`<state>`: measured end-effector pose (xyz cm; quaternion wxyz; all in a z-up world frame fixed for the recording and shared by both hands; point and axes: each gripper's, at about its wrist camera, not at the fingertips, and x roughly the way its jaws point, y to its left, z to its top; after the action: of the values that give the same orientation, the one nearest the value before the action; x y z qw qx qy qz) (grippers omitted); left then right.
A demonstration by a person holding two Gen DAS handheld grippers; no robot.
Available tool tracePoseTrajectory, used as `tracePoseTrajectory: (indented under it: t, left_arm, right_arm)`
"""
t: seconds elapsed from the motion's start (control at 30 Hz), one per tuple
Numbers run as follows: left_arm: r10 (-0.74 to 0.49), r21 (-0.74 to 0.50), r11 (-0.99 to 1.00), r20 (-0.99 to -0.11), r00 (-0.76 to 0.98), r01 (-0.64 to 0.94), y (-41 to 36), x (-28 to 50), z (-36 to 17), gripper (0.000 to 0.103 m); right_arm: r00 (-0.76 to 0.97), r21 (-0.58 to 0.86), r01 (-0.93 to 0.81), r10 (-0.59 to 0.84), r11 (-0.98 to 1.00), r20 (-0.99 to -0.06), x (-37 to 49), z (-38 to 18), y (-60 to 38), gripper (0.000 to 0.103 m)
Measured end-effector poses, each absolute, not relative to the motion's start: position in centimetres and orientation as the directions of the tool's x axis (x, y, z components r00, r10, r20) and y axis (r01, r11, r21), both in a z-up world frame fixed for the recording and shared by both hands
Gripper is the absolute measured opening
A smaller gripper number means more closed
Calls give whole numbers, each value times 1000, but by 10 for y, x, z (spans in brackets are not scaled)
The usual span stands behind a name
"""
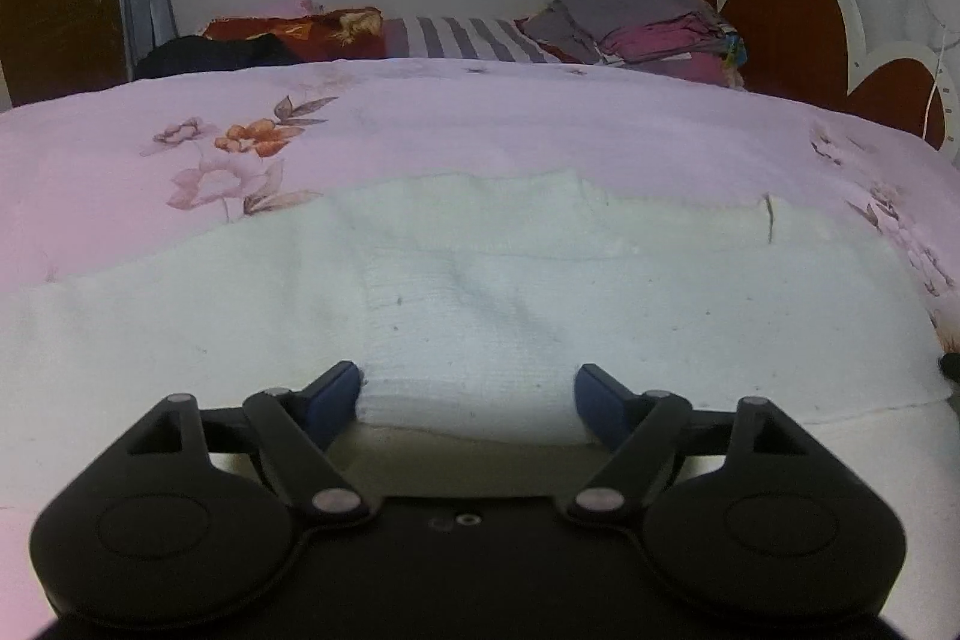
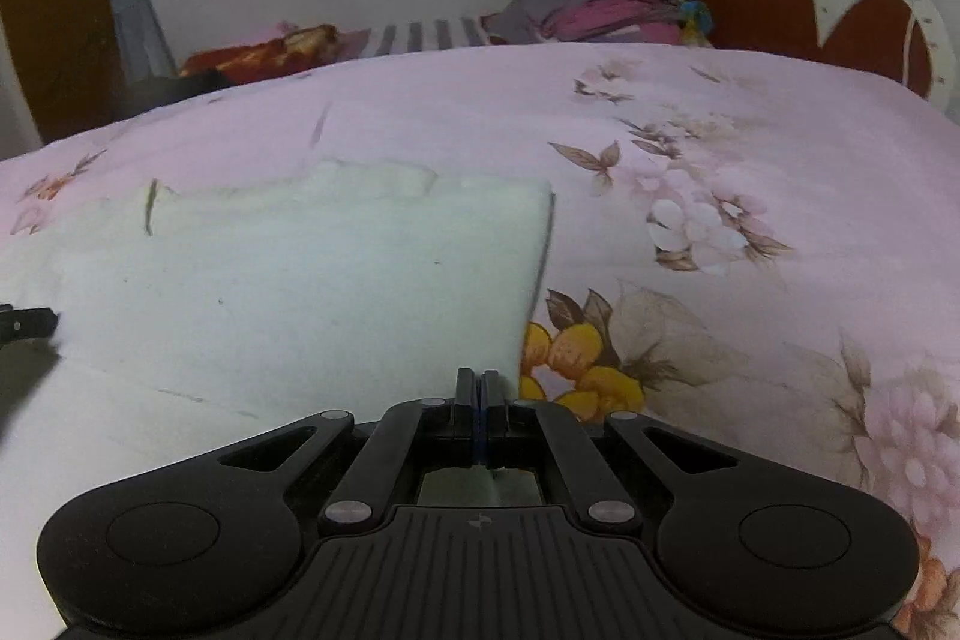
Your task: Fold small clothes
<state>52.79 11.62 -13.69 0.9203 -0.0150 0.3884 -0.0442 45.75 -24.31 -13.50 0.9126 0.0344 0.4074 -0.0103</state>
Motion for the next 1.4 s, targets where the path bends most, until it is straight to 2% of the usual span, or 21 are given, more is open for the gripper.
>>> tracePoseTrajectory:
  t: [0.1,0.17,0.2,0.23,0.3,0.5,0.57,0.6,0.63,0.7,0.77,0.8,0.87,0.97,1.13,1.17,1.2,1.23,1.27,1.37,1.4]
  left_arm:
    - [-102,-73,995,-712,695,72,119,524,-140,79]
    - [-105,-85,994,-714,692,63,123,522,-137,79]
    - [-106,-89,994,-714,692,60,126,519,-135,81]
    - [-105,-92,994,-710,697,55,129,515,-133,83]
    - [-83,-97,995,-696,714,21,142,501,-129,94]
    - [35,-135,977,-666,745,-166,217,451,-123,94]
    - [86,-172,951,-651,754,-257,252,431,-121,91]
    - [109,-195,933,-649,753,-303,270,422,-121,85]
    - [130,-218,912,-650,749,-348,288,413,-121,82]
    - [176,-277,852,-649,741,-445,327,393,-122,76]
    - [206,-358,768,-647,734,-532,364,375,-126,71]
    - [205,-417,717,-640,741,-559,383,367,-129,65]
    - [185,-539,620,-606,774,-570,414,354,-135,55]
    - [170,-647,512,-568,806,-564,447,352,-143,53]
    - [178,-698,463,-530,829,-546,473,368,-151,49]
    - [181,-705,456,-524,832,-543,479,370,-152,43]
    - [179,-706,455,-524,833,-543,483,374,-153,17]
    - [171,-700,456,-537,826,-550,485,380,-155,5]
    - [187,-690,449,-548,815,-567,486,382,-154,2]
    - [233,-707,481,-467,853,-518,488,379,-141,2]
    - [226,-698,474,-492,841,-536,490,384,-144,2]
  right_arm:
    - [691,79,51,22,996,-723,454,-122,-241,0]
    - [644,62,65,5,996,-765,459,-136,-242,0]
    - [657,65,62,8,996,-754,458,-137,-243,0]
    - [647,64,66,6,996,-762,459,-133,-243,0]
    - [659,76,72,10,995,-752,455,-122,-242,0]
    - [701,91,98,-4,991,-713,430,-109,-240,0]
    - [704,87,99,-8,991,-710,426,-109,-236,44]
    - [721,80,101,-17,992,-693,422,-108,-234,80]
    - [744,70,95,-24,993,-667,418,-106,-231,83]
    - [745,71,62,1,996,-667,417,-105,-226,83]
    - [746,90,43,28,995,-665,417,-103,-222,72]
    - [743,87,42,27,995,-668,418,-103,-219,67]
    - [741,88,43,27,995,-671,421,-102,-212,66]
    - [738,96,44,33,994,-674,423,-100,-204,66]
    - [738,90,59,18,994,-674,426,-96,-190,66]
    - [739,88,65,11,994,-674,425,-95,-188,67]
    - [740,88,70,8,994,-672,425,-94,-187,67]
    - [741,89,74,5,993,-672,424,-93,-186,67]
    - [741,86,79,-1,993,-672,423,-92,-185,67]
    - [740,75,87,-14,993,-673,423,-89,-184,67]
    - [742,72,90,-18,993,-670,421,-87,-184,67]
